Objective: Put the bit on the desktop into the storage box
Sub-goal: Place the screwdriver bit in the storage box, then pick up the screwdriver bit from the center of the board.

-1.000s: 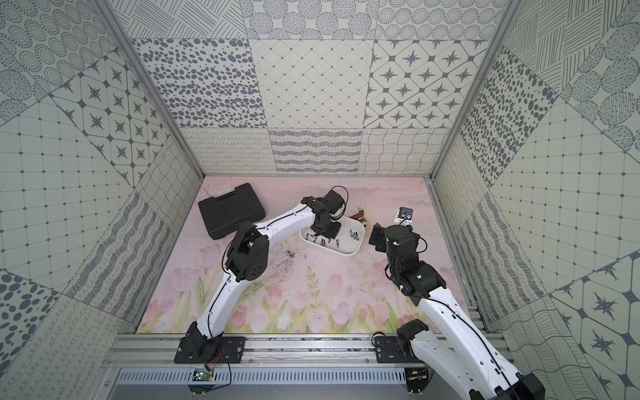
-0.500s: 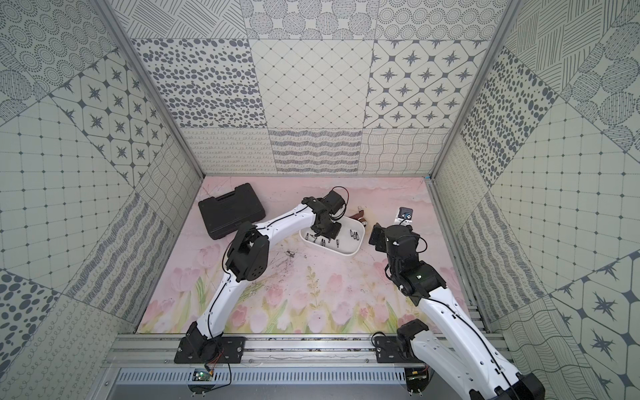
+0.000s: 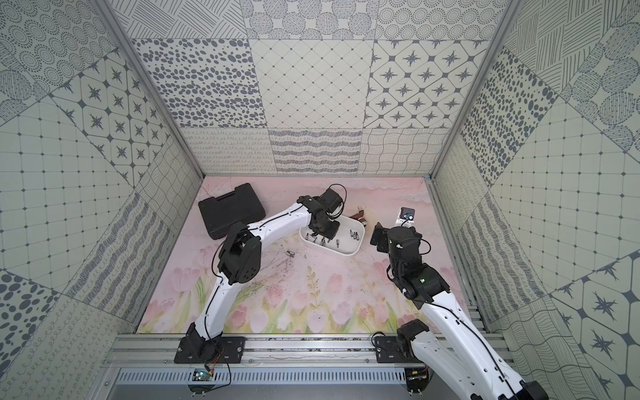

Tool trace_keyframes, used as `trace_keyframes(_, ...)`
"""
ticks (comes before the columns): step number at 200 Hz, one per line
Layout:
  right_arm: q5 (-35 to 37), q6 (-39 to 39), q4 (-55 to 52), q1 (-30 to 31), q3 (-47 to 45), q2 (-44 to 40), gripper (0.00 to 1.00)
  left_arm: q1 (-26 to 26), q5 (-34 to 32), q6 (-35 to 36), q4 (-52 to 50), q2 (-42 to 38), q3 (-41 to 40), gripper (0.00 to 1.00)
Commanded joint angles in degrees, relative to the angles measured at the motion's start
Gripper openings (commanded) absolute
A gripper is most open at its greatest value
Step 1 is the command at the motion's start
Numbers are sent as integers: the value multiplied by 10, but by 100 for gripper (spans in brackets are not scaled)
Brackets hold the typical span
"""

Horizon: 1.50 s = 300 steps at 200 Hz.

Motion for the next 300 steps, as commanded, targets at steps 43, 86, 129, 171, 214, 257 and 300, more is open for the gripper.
trace_keyframes(43, -81, -37, 24, -3, 26, 8, 97, -4, -8, -4, 90, -180, -158, 65)
trace_keyframes(86, -165, -47, 23, -3, 53, 45, 97, 14, -4, -40, 159, -297, -283, 73)
trace_keyframes(129, -244, -51, -2, -1, 96, 96, 97, 65, 17, -103, 245, -402, -418, 79)
trace_keyframes(171, -273, -53, -18, 17, 126, 140, 97, 119, 19, -140, 278, -477, -520, 82)
trace_keyframes(214, -262, -86, -31, 72, 158, 193, 97, 182, 41, -192, 316, -536, -617, 85)
trace_keyframes(257, -239, -128, -76, 143, 217, 275, 96, 234, 48, -228, 322, -573, -671, 87)
trace_keyframes(300, -243, -159, -93, 199, 269, 357, 92, 282, 64, -276, 330, -583, -710, 89)
